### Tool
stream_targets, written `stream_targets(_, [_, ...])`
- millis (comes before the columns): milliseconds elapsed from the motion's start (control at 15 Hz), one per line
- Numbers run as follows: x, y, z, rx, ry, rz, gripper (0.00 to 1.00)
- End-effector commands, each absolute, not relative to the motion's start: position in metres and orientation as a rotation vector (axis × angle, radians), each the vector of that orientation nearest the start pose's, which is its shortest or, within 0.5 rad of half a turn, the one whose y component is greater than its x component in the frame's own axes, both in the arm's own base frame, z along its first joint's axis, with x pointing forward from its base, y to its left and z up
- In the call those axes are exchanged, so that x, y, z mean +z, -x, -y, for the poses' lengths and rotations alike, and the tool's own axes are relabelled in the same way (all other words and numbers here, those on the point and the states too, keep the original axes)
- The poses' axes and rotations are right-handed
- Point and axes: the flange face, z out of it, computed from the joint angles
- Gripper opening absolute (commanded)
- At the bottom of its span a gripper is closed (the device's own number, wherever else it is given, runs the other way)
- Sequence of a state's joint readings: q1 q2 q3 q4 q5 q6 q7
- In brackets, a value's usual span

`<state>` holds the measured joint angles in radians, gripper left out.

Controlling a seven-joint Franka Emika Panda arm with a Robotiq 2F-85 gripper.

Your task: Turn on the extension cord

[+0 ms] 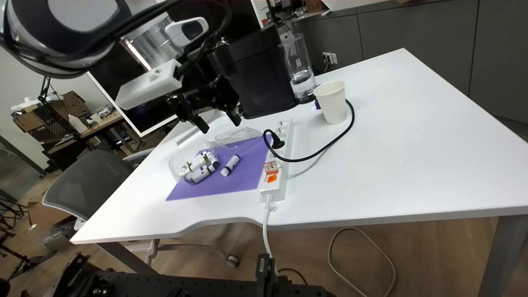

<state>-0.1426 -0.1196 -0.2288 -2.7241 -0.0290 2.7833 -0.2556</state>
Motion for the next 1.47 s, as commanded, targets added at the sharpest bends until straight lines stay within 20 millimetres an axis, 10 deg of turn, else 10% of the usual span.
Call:
stream_targets(0, [0.279, -0.39, 0.147, -0.275, 3.168, -0.141, 1.0])
stream_targets(667, [0.255, -0.376, 0.177, -0.077, 3.171, 0.122, 1.0])
stream_targets(800, [0.245, -0.375, 0.19, -0.054, 3.175, 0.134, 0.73])
stream_targets(1400, [0.199, -0.398, 0.226, -0.01, 3.201, 0.149, 0.11])
